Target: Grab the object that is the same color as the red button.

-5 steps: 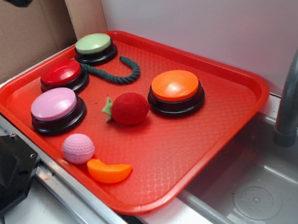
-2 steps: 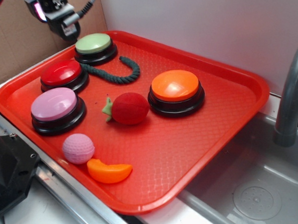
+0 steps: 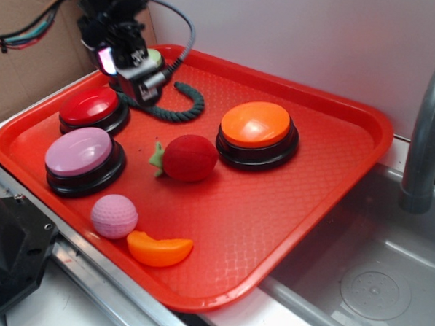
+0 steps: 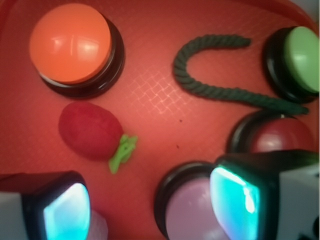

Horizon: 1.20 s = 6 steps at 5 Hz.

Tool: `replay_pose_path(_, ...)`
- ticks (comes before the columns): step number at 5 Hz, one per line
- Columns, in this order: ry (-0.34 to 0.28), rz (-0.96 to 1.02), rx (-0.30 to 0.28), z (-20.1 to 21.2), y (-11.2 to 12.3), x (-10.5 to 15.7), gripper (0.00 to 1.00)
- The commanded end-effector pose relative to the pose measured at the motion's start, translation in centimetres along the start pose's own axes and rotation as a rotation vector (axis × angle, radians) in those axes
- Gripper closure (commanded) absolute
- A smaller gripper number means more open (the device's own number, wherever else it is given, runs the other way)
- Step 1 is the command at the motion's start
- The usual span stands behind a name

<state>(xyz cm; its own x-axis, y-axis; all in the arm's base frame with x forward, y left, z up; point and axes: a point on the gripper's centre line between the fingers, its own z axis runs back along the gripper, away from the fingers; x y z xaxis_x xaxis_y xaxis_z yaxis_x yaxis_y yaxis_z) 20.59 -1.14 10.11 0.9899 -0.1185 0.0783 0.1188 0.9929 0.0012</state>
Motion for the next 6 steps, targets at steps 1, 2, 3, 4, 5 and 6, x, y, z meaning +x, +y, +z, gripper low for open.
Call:
replay_pose_path(1, -0.021, -0.043, -0.076, -3.6, -2.1, 1.8, 0.0)
replay_pose_path(2, -0.011, -0.074, -0.099, -5.1, -3.2, 2.2, 0.0)
replay_pose_path(3, 0.008, -0.091, -0.112, -6.1, -3.7, 2.5, 0.0)
replay_pose_path(4, 0.03, -0.092, -0.135, -7.0, -4.1, 2.8, 0.0)
replay_pose_path(5, 0.034, -0.072, -0.118, -7.1, -4.3, 3.0, 1.0)
replay_pose_path(6, 0.044, -0.066, -0.113, -7.5, -4.4, 3.2, 1.0)
